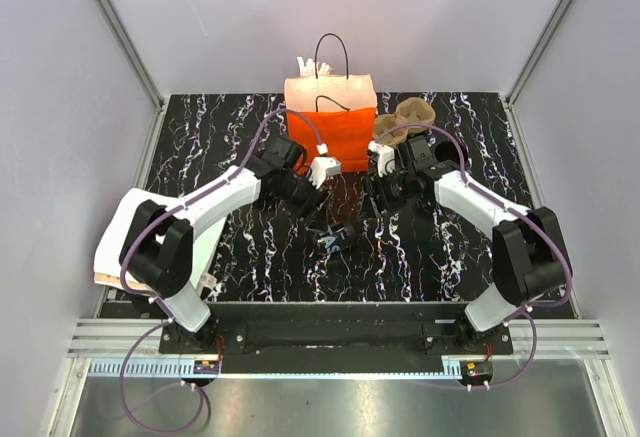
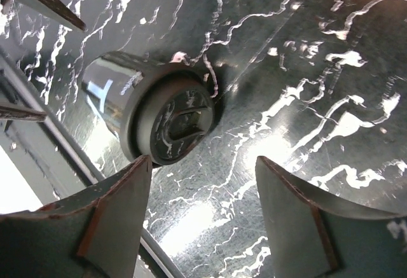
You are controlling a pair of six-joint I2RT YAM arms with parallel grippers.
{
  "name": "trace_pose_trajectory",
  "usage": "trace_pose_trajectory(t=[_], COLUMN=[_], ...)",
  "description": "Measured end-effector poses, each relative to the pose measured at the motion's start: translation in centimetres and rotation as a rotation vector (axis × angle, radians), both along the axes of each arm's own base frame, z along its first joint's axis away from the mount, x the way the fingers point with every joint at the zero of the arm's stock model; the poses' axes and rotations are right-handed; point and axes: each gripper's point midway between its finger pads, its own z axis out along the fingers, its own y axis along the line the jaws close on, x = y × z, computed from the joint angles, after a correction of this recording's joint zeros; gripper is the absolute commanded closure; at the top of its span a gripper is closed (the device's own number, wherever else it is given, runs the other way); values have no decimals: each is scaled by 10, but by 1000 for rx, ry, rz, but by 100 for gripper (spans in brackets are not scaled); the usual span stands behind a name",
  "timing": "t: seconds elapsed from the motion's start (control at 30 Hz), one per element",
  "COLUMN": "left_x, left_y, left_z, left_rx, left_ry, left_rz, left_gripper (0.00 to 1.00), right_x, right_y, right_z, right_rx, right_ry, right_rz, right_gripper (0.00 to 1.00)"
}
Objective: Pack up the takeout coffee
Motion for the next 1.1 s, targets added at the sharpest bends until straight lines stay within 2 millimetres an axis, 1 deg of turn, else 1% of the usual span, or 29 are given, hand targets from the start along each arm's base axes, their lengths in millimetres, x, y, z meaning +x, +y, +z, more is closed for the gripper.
trace_pose_trajectory(t=[0.13, 0.27, 0.33, 0.47, 0.57, 0.63, 0.7, 0.83, 0.97, 1.1], left_x=[-18, -32, -34, -31, -25, -21, -20, -20, -21, -18], left_y=[7, 13, 16, 20, 22, 23, 24, 27, 31, 33], left_z=[-17, -35, -41, -46, -48, -50, -53, -59, -66, -70], left_rx=[41, 95, 118, 152, 172, 184, 192, 217, 241, 255], left_ry=[13, 31, 30, 5, -23, -42, -51, -58, -61, -69], left_rz=[-37, -55, -54, -40, -25, -15, -10, -1, 5, 13], left_gripper=[29, 29, 29, 29, 29, 29, 29, 29, 29, 29], right_x=[-4, -7, -9, -12, -14, -17, -18, -24, -27, -29], right_y=[5, 10, 13, 16, 19, 21, 24, 32, 37, 41], right_z=[-3, -12, -18, -25, -28, -28, -26, -23, -21, -18], right_rx=[24, 40, 50, 67, 80, 91, 100, 114, 121, 132], right_ry=[12, 39, 61, 89, 106, 113, 113, 115, 113, 115], right_rz=[55, 100, 122, 149, 165, 176, 189, 217, 235, 246], right_gripper=[20, 17, 17, 18, 21, 27, 32, 37, 41, 43])
